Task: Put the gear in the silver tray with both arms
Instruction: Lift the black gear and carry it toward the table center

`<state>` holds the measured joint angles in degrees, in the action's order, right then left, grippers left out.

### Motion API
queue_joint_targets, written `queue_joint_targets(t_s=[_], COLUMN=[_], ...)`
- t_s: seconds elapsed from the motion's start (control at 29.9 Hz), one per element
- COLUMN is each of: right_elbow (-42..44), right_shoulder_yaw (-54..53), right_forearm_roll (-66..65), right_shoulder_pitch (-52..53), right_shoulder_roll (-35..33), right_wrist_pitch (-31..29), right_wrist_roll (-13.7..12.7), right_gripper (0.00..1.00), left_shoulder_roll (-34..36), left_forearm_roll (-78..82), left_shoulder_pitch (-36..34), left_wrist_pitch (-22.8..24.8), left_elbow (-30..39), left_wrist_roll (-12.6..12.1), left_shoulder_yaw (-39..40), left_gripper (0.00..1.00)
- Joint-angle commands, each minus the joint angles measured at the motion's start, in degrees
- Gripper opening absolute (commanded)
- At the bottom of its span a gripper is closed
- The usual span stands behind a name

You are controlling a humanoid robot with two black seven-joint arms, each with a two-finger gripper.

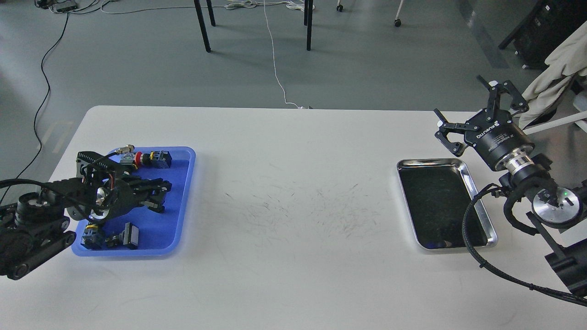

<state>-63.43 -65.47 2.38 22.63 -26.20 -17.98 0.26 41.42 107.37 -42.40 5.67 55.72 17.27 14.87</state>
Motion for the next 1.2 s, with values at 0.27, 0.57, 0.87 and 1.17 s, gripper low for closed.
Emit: queue_joint_targets(t_s=[0.27, 0.57, 0.87, 1.17], right_elbow=[0.1, 0.0, -0.1, -0.2], right_shoulder_yaw=[-0.1, -0.2, -0.2, -0.2], right_forearm_roll=[0.1, 0.1, 0.1, 0.2], right_shoulder_pitch=[0.1, 0.0, -0.8, -1.3], right_shoulder_roll=[-1.2, -4.5, -7.2, -8.0], right_wrist_pitch=[0.0, 0.0, 0.0, 0.0], right_wrist_roll=[-0.2, -0.3, -0.4, -0.4], right_gripper=[0.99, 0.99, 0.99, 0.99], left_shoulder_roll=[0.7, -12.5, -25.4, -36.6], left_forearm_roll=[-2.5, -3.7, -3.2, -1.3], left_shoulder_pitch=[-10.2, -10.6, -5.6, -3.0], left_wrist_pitch=[4.4, 3.4, -0.3, -0.7], left_elbow=[10.5, 11.8, 10.9, 5.4], left_wrist_roll=[-3.3, -9.0, -13.1, -13.5], left_shoulder_yaw=[0.5, 0.7, 0.9, 0.7], left_gripper=[0.11, 0.1, 0.1, 0.1])
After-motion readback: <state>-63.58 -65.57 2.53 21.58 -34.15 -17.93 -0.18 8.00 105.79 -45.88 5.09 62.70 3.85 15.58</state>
